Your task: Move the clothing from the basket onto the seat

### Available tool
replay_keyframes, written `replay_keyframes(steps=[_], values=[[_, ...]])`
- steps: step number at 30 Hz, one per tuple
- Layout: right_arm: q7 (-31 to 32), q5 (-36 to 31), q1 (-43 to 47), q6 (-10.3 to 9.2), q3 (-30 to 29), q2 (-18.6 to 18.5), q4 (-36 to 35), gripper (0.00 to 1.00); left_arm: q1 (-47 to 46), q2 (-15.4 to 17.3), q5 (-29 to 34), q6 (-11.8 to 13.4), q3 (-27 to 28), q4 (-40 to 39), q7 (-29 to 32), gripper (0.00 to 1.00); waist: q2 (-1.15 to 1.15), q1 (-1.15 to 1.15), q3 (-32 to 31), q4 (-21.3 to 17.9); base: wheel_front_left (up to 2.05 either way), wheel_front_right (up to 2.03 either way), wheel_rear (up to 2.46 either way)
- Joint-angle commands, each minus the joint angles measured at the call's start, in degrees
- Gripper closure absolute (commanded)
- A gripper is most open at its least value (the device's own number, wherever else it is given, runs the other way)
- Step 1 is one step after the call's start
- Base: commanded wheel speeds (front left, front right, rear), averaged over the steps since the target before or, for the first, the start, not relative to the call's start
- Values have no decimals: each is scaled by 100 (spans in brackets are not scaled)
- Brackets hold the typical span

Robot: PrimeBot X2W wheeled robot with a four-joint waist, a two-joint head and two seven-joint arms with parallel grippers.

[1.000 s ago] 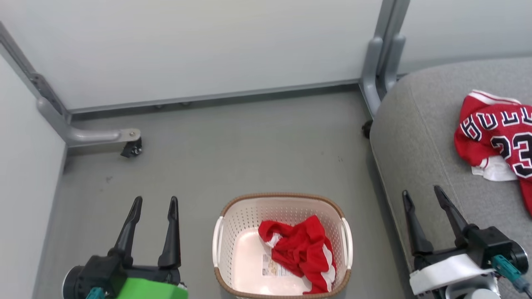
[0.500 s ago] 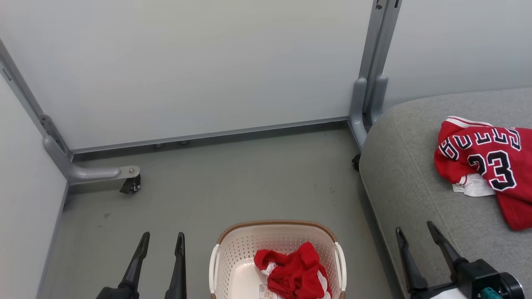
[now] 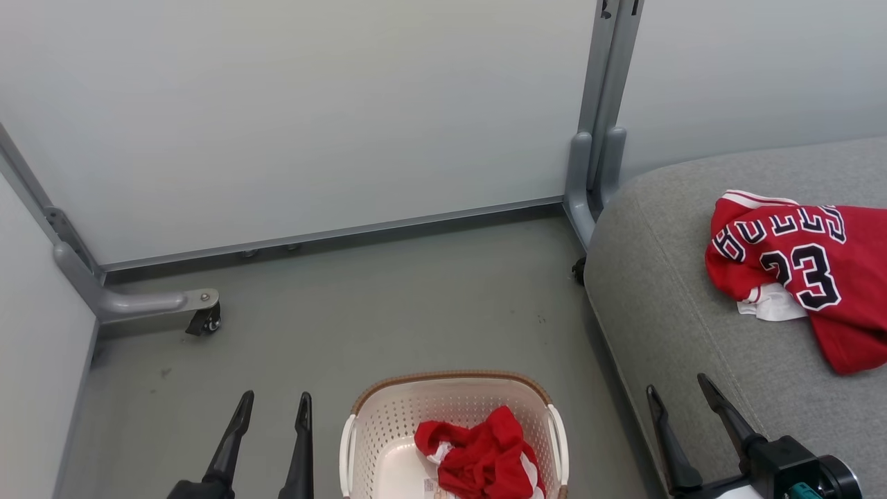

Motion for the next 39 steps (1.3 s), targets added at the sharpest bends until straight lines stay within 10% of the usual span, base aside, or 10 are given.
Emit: replay_keyframes(steps=[1,39], values=[[-1,32,24,-6,-4,-17,2,0,41,2,32,-2,2,16,-5,0,13,0,11,-2,0,0,0],[-1,-49,-222,-6,60,-21,-24,0,-323,3,73,77,-246,212,-5,0,13,0,826,-9,0,0,0]])
